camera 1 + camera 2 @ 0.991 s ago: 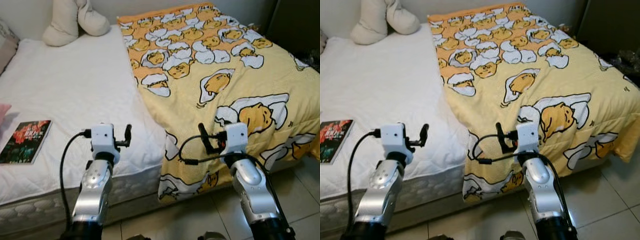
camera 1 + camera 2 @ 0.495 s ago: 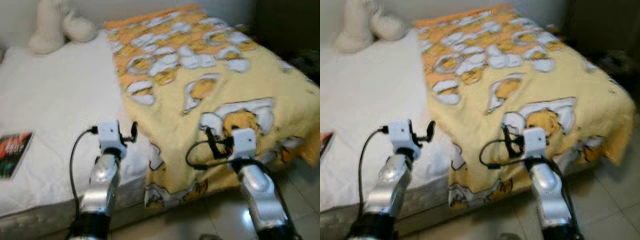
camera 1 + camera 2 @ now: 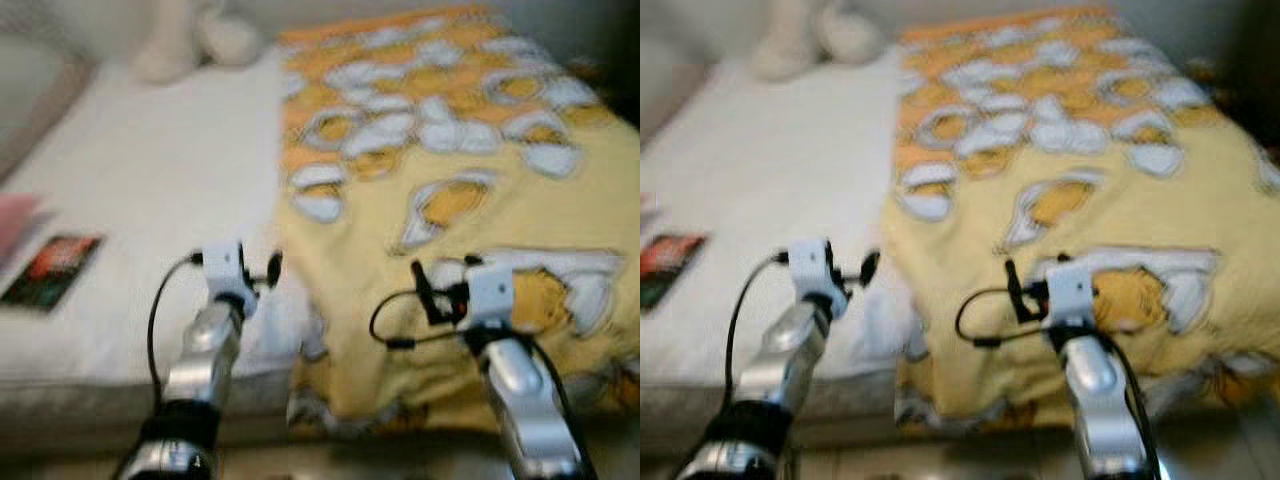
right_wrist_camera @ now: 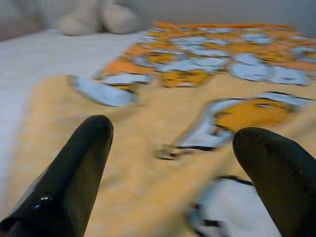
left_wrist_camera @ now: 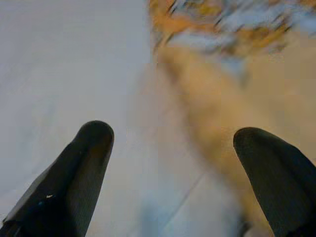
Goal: Clean up the room
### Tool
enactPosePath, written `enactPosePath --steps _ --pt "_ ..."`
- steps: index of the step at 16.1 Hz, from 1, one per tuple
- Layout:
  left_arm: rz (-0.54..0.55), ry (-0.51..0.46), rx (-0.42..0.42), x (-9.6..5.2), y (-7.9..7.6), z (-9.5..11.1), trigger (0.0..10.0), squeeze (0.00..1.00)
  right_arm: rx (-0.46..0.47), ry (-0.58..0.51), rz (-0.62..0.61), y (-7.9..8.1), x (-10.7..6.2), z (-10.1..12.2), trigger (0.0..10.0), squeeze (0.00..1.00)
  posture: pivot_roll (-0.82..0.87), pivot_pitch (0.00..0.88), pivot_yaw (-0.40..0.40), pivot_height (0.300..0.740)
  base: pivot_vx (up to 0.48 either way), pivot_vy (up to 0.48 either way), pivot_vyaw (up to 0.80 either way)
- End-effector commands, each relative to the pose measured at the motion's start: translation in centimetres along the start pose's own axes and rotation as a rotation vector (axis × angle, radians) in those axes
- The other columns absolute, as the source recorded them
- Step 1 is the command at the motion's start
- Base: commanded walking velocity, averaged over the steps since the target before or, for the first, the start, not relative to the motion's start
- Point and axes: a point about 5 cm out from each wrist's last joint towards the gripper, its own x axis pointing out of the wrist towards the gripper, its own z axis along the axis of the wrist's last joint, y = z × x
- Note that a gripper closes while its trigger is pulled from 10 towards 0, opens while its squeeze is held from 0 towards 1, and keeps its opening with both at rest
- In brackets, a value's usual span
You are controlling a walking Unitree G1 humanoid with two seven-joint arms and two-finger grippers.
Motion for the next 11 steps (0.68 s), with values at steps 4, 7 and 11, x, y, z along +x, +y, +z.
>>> enactPosePath --steps 4,7,11 --pt "-0.085 0.111 -0.015 1.8 -0.7 -0.8 10.0 0.0 0.005 0.06 0.027 1.0 -3.1 -0.9 10.0 0.0 -0.29 0.08 0.214 0.74 0.0 0.0 0.0" --pt "-0.181 0.111 -0.051 2.6 -2.2 0.0 10.0 0.0 0.029 0.08 -0.004 1.8 -5.1 -1.0 10.0 0.0 -0.32 0.125 0.256 0.74 0.0 0.0 0.0" --pt "-0.23 0.159 -0.057 3.2 -3.6 -0.2 10.0 0.0 0.005 0.106 0.048 3.0 -8.5 -0.8 10.0 0.0 -0.36 0.188 0.266 0.74 0.0 0.0 0.0"
